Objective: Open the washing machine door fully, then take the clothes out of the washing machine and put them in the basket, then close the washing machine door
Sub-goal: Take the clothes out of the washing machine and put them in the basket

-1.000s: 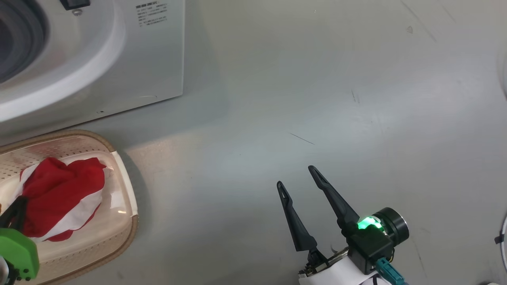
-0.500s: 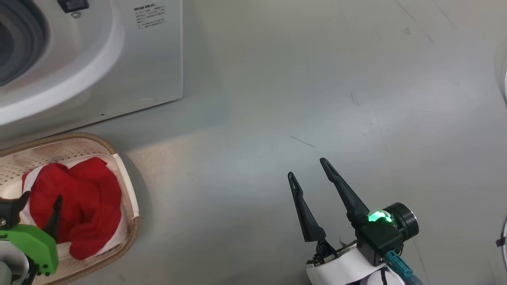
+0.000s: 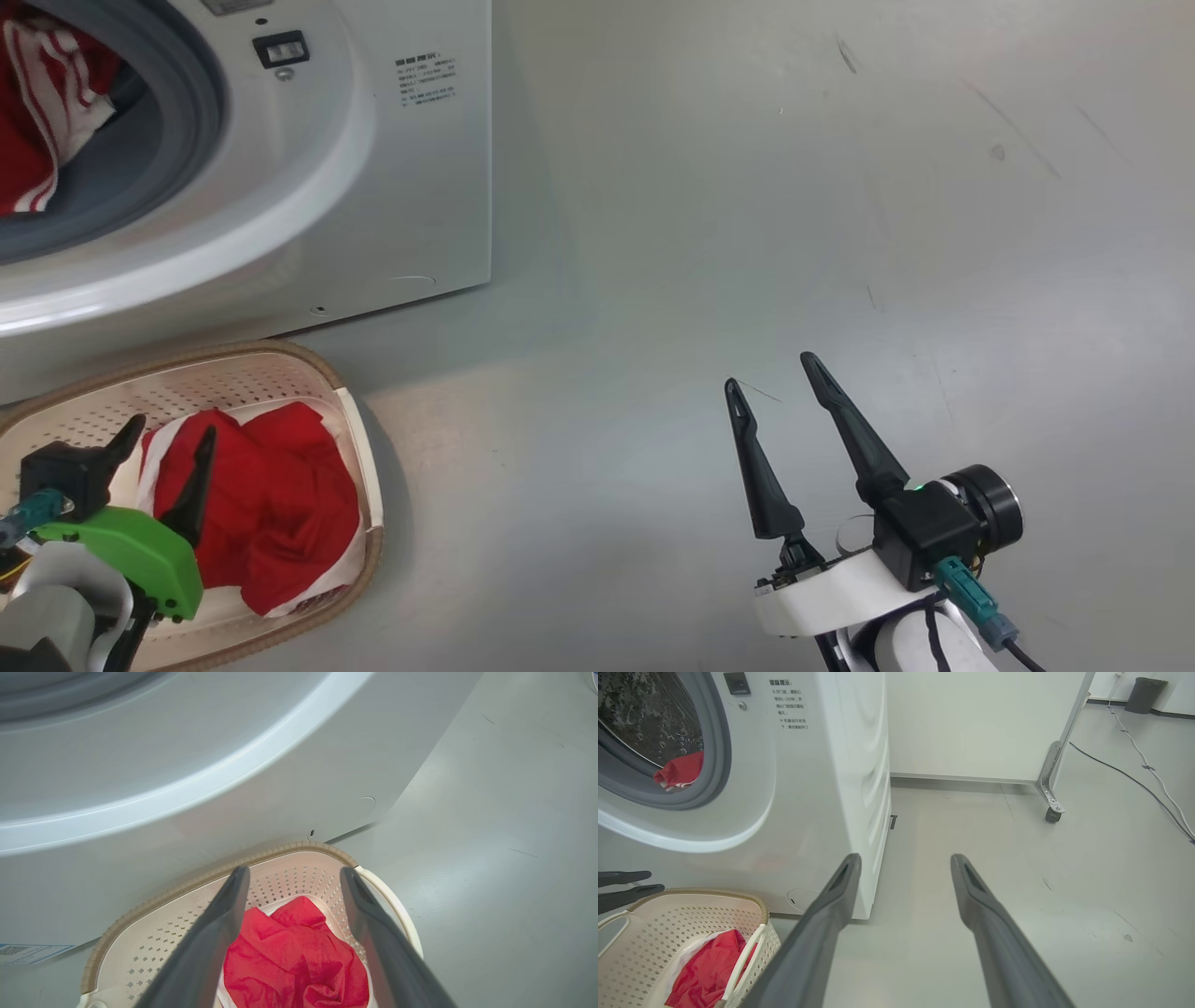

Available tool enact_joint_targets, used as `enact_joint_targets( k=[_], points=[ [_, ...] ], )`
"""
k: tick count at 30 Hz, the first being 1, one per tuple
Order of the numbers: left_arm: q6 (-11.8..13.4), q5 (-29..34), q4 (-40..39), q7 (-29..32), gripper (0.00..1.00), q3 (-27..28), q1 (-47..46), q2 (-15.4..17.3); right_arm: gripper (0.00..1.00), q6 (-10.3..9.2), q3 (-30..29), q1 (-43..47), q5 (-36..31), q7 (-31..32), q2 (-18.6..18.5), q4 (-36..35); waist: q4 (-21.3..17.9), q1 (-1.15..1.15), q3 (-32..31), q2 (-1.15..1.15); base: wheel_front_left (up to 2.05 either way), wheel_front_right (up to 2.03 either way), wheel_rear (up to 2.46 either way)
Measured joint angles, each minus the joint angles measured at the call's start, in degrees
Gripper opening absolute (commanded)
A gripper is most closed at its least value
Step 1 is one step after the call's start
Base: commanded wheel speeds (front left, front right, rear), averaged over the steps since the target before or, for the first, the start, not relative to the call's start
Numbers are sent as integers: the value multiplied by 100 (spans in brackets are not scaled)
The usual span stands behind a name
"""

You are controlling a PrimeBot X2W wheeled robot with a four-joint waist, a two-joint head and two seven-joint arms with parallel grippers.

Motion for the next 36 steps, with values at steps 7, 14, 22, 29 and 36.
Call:
enact_joint_targets(
  k=[7,14,22,29,36],
  points=[
    [0,-33,-160,-102,100,-177,-29,-80,100,0,-219,0,0,0,0,202,244,0,-426,0,0,0,0],
    [0,-170,-352,-151,100,-198,-29,-277,100,0,-472,10,1,0,-3,327,506,0,-885,0,0,0,0],
    [0,-374,-694,-152,100,14,-11,-436,100,0,-610,99,-1,0,-3,410,814,0,-1371,0,0,0,0],
    [0,-386,-1143,-153,100,517,277,-495,100,0,-628,237,-2,0,-3,412,1065,0,-1794,0,0,0,0],
    [127,-404,-1421,-153,100,857,660,-624,100,0,-665,399,-1,0,-2,414,1213,0,-2084,0,0,0,0]
  ],
)
